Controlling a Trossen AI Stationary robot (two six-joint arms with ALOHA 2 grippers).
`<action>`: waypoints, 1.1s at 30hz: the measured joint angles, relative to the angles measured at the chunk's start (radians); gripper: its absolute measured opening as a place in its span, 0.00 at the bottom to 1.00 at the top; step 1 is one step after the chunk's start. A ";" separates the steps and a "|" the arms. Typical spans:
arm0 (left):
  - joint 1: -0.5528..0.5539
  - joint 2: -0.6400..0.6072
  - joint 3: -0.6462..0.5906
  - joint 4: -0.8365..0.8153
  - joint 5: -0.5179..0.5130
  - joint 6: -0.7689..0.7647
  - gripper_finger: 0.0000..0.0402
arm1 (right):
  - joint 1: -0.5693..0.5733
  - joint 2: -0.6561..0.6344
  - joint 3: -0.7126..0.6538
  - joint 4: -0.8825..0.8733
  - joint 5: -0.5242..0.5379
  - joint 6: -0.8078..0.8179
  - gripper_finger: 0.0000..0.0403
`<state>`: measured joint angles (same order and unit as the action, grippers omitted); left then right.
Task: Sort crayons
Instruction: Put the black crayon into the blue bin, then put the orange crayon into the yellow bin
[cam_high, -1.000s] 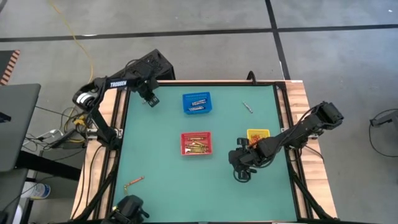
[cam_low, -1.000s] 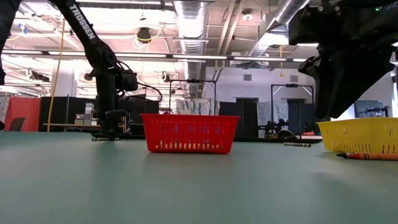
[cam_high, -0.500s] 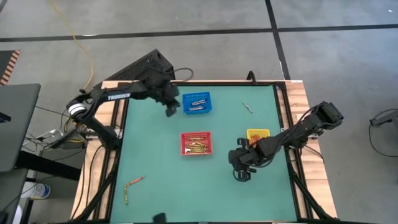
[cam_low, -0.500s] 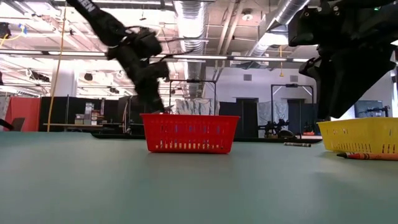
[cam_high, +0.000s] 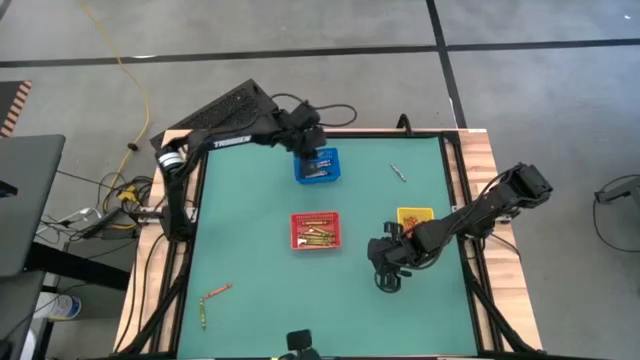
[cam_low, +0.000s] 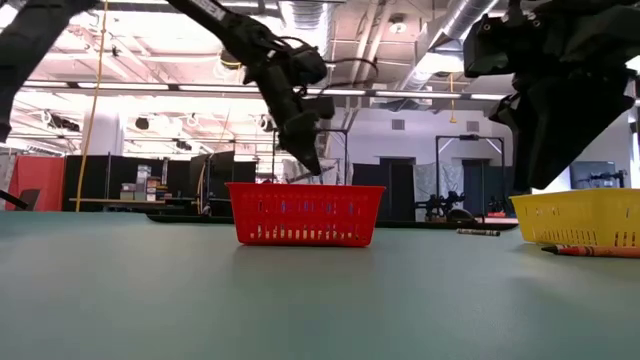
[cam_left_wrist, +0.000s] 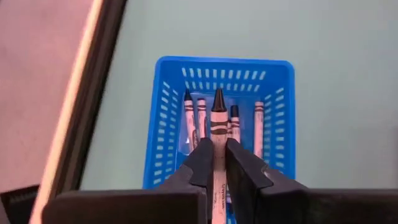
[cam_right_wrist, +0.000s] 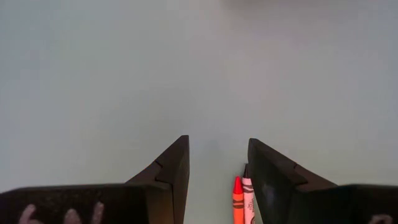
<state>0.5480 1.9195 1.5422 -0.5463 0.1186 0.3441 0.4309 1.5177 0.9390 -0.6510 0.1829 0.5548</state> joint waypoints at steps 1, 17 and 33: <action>0.000 0.020 0.027 -0.030 0.000 -0.009 0.05 | 0.002 0.000 0.000 0.000 0.001 0.002 0.38; -0.013 -0.075 0.106 -0.557 0.016 -0.151 0.33 | 0.024 0.000 0.000 0.001 0.002 -0.046 0.38; -0.748 -0.740 -0.589 -0.405 0.088 -0.939 0.33 | 0.035 0.000 0.000 0.046 0.002 -0.069 0.38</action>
<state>-0.2001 1.1790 0.9529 -0.9510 0.2066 -0.5949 0.4660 1.5177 0.9390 -0.6046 0.1844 0.4854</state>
